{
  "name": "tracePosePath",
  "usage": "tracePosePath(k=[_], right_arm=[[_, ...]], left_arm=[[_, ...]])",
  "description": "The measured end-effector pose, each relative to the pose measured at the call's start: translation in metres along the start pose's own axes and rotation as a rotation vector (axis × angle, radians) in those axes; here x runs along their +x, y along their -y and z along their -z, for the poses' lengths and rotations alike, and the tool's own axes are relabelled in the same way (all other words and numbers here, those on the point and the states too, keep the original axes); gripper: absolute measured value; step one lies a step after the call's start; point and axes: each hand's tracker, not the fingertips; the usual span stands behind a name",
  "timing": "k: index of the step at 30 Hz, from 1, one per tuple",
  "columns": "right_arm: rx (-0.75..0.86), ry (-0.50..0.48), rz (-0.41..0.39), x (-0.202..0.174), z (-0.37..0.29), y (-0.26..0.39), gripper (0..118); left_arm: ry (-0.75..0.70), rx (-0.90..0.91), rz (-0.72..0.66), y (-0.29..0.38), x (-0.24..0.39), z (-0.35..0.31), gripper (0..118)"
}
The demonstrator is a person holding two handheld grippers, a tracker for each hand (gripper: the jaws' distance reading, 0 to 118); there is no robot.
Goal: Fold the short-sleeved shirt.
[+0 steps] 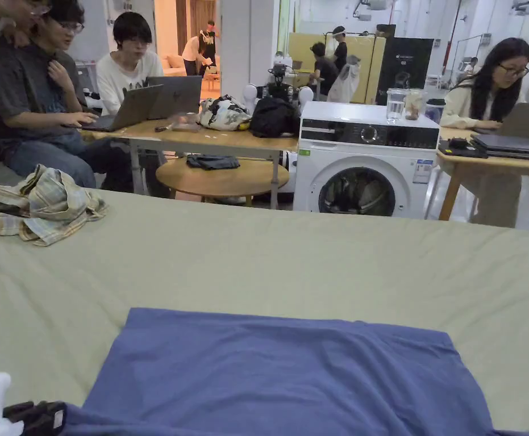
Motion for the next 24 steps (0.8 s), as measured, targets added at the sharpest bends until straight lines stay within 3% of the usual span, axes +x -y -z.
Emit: tracePosePath(k=[4,6,7,8,9,10,11,12,15,22,23,24], right_arm=[[-0.04,0.014,0.071,-0.002,0.068,-0.044,4],[-0.061,0.043,0.069,-0.006,0.095,-0.047,5],[-0.064,0.047,0.075,-0.007,0.104,-0.046,11],[-0.074,0.066,0.089,-0.006,0.112,-0.042,25],[-0.076,0.09,0.088,-0.008,0.117,-0.039,47],[-0.077,0.101,0.078,-0.008,0.118,-0.037,73],[-0.078,0.102,0.083,-0.007,0.117,-0.035,77],[-0.074,0.104,0.086,-0.008,0.109,-0.034,76],[0.011,0.092,0.071,-0.011,0.084,-0.031,75],[0.163,-0.007,-0.031,-0.046,0.016,-0.031,76],[0.19,-0.007,-0.054,-0.053,0.005,-0.027,75],[0.203,-0.011,-0.068,-0.06,-0.005,-0.023,75]], left_arm=[[-0.014,-0.049,0.001,-0.038,-0.005,0.066,2],[-0.065,-0.085,0.056,-0.042,0.001,0.092,2],[-0.08,-0.107,0.048,-0.043,0.003,0.101,2],[-0.066,-0.093,0.041,-0.043,0.005,0.108,2],[-0.063,-0.09,0.048,-0.041,0.002,0.115,5],[-0.073,-0.082,0.054,-0.039,0.004,0.117,29],[-0.102,-0.066,0.044,-0.038,0.004,0.118,55],[-0.115,-0.056,0.025,-0.039,0.004,0.116,70],[-0.044,0.038,-0.042,-0.038,0.005,0.095,70],[0.104,0.198,-0.046,-0.046,0.036,0.028,70],[0.095,0.22,-0.019,-0.043,0.042,0.018,64],[0.082,0.247,-0.001,-0.039,0.048,0.008,51]])
